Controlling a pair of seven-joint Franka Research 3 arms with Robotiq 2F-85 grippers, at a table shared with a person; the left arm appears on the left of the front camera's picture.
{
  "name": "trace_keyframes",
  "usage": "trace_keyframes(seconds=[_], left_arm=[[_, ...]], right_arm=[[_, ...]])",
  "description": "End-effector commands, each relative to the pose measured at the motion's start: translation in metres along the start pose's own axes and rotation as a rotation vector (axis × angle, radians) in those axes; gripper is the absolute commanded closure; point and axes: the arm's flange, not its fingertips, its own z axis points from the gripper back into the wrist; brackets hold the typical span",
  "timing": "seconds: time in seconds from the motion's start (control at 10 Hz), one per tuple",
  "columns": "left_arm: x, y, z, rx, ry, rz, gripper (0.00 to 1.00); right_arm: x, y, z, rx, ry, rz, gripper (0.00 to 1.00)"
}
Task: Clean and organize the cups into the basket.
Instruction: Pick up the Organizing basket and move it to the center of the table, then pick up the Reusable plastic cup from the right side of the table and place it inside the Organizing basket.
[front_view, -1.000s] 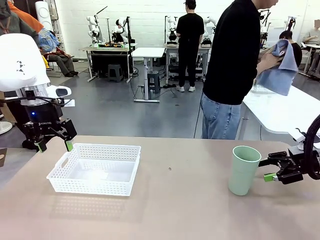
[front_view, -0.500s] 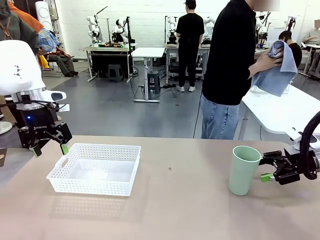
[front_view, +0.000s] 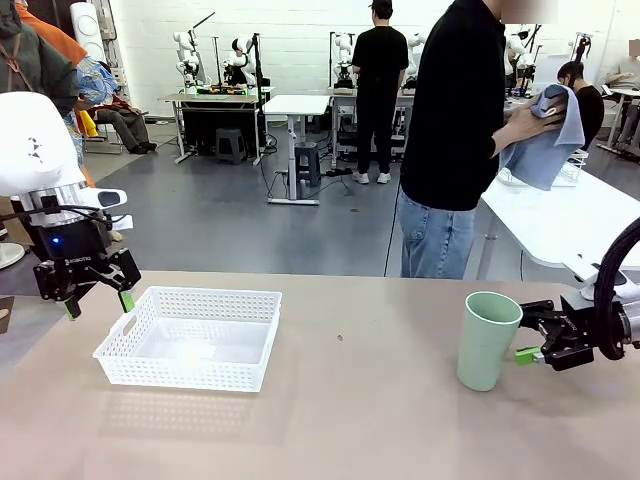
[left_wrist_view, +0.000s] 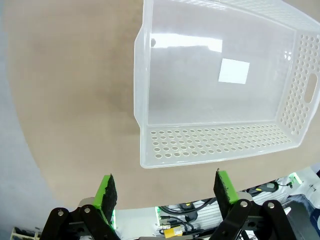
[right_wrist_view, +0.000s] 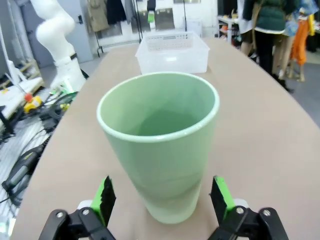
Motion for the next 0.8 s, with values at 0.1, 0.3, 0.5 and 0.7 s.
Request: trace_keyframes(seconds=[0.1, 0.3, 0.5, 0.7], left_arm=[[0.011, 0.0, -0.011, -0.015, 0.073, 0.003, 0.0], [0.012, -0.003, -0.022, -0.003, 0.106, -0.03, 0.0], [0.011, -0.006, -0.033, 0.013, 0.14, -0.036, 0.0], [0.004, -0.012, -0.043, 0.034, 0.164, -0.043, 0.0]], right_arm=[[-0.005, 0.001, -0.024, 0.05, -0.002, 0.032, 0.0], [-0.01, -0.002, -0.037, 0.076, 0.006, 0.019, 0.0], [-0.014, -0.004, -0.051, 0.107, 0.015, 0.004, 0.0], [-0.018, -0.007, -0.065, 0.123, 0.027, -0.006, 0.0]])
